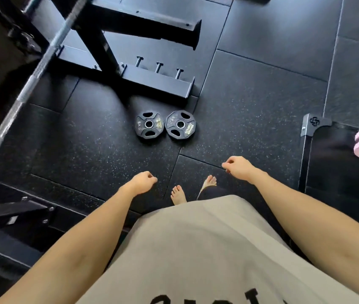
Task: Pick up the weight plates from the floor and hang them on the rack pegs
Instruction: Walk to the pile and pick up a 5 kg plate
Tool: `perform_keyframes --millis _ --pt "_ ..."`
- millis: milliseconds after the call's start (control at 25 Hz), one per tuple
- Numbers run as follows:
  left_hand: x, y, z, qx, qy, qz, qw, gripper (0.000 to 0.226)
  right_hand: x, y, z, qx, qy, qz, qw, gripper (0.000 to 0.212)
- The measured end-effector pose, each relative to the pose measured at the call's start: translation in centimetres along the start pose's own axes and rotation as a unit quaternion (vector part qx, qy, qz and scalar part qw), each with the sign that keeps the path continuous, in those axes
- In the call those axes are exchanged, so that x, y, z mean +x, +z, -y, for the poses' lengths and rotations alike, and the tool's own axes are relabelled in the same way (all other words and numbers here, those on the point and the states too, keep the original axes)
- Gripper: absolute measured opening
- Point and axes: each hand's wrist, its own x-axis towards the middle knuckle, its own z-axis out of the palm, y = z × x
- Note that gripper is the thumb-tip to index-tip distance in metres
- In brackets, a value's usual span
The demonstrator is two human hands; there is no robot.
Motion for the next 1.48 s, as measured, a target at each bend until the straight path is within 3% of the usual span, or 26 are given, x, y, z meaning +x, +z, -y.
perform_keyframes --millis 240,520,840,1080,1280,1480 --pt "7.1 -5.8 -5.6 -0.073 -0.061 0.002 0.995 0.028 12.4 -7.1 6.0 -0.027 0.031 0.033 0.999 0.031" --pt "19.9 -6.8 -9.9 -0.149 -0.133 0.021 0.980 0.016 30.3 -10.7 9.9 -0.063 0.060 0.073 0.994 0.029" --pt "46.6 -1.7 -9.2 -0.224 -0.193 -0.003 0.955 0.020 55.6 -2.6 10.1 -0.094 0.061 0.026 0.993 0.030" --pt "63.7 3.4 -7.8 -0.348 -0.203 -0.035 0.915 0.050 71.3 4.8 8.6 -0.160 0.014 -0.004 0.987 0.036" --pt "71.2 6.5 -9.4 -0.387 -0.198 -0.038 0.900 0.060 78.7 9.2 8.3 -0.225 -0.031 -0.023 0.974 0.048" --pt "73.3 8.5 -10.4 -0.353 -0.242 -0.155 0.890 0.049 80.9 10.8 7.5 -0.307 -0.083 -0.037 0.947 0.048"
